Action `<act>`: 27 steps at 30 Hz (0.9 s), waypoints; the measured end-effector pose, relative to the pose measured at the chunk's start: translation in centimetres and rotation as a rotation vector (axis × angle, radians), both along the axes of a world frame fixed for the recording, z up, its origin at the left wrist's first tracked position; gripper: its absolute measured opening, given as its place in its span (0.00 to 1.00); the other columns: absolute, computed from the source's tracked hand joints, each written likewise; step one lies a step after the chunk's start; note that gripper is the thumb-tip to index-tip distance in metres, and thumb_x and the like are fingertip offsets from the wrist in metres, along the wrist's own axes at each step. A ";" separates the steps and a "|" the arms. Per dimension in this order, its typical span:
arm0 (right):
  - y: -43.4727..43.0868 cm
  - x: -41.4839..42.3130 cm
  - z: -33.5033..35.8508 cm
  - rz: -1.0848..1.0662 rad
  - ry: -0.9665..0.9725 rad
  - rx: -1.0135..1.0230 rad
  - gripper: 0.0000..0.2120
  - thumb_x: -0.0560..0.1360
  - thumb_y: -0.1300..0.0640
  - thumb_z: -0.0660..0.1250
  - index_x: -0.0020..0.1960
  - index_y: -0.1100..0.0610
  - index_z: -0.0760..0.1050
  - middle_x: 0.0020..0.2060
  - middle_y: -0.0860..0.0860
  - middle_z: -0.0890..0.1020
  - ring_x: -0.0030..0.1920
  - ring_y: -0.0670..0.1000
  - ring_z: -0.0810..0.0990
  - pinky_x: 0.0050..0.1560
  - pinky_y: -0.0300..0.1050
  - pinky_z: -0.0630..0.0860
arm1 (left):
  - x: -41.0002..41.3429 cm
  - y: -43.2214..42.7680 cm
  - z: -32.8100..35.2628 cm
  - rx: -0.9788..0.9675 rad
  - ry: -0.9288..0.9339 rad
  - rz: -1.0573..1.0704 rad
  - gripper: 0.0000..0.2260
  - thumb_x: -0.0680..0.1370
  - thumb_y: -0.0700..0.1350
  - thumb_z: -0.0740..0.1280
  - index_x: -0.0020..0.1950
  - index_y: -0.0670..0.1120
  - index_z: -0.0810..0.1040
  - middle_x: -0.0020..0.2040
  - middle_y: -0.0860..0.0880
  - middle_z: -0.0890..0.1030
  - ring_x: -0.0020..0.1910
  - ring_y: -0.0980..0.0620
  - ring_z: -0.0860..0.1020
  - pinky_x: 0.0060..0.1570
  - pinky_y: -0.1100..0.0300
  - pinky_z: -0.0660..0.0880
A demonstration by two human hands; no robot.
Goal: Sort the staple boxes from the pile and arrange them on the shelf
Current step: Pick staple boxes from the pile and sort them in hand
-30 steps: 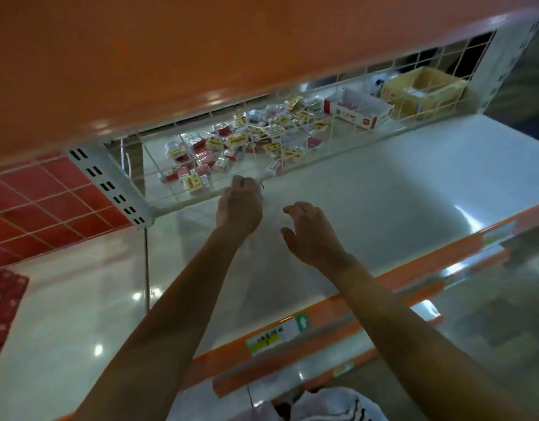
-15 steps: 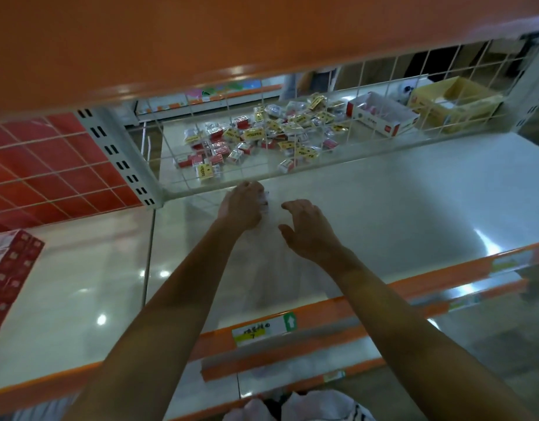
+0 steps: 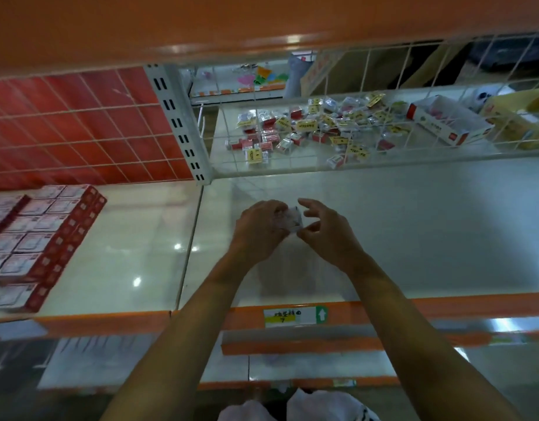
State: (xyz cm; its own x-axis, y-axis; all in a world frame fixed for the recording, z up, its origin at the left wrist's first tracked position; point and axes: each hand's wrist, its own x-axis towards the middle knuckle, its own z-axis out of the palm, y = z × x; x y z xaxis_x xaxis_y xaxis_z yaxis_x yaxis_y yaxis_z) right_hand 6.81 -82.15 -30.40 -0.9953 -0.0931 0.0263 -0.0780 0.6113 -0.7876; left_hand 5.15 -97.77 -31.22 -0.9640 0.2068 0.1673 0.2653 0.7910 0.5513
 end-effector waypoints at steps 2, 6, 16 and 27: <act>-1.1 0.0 0.1 0.035 -0.009 -0.038 0.24 0.71 0.59 0.72 0.66 0.54 0.72 0.56 0.53 0.81 0.44 0.47 0.82 0.45 0.31 0.74 | 1.0 -1.5 0.1 0.051 0.018 0.024 0.22 0.70 0.45 0.75 0.62 0.43 0.77 0.57 0.44 0.79 0.52 0.47 0.79 0.53 0.50 0.77; -3.7 0.5 0.5 0.083 -0.031 -0.145 0.19 0.70 0.60 0.73 0.60 0.54 0.75 0.51 0.51 0.82 0.44 0.45 0.82 0.42 0.29 0.73 | 2.8 -4.6 0.5 0.144 0.012 0.102 0.23 0.69 0.44 0.77 0.63 0.43 0.77 0.58 0.44 0.79 0.51 0.49 0.81 0.51 0.57 0.79; -12.0 3.4 1.6 0.203 -0.180 -0.416 0.18 0.72 0.65 0.69 0.60 0.54 0.74 0.51 0.53 0.82 0.50 0.51 0.81 0.55 0.52 0.78 | 8.4 -13.8 2.8 0.593 -0.224 0.275 0.20 0.74 0.38 0.72 0.64 0.49 0.75 0.54 0.55 0.80 0.46 0.63 0.81 0.45 0.69 0.78; -24.2 8.8 2.6 0.248 -0.268 -0.536 0.18 0.77 0.65 0.64 0.66 0.57 0.72 0.44 0.51 0.82 0.43 0.48 0.82 0.51 0.44 0.80 | 15.0 -26.2 3.4 0.874 -0.266 0.318 0.15 0.76 0.36 0.68 0.61 0.49 0.77 0.55 0.52 0.82 0.50 0.59 0.81 0.48 0.64 0.77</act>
State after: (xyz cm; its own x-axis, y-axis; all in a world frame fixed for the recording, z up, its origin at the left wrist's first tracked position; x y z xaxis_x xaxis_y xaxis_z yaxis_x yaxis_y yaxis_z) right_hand 15.56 -106.38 -27.76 -0.9244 -0.3644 -0.1130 0.0750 0.1167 -0.9903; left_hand 20.14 -123.96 -27.79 -0.9819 -0.1644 -0.0937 -0.1090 0.0867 0.9903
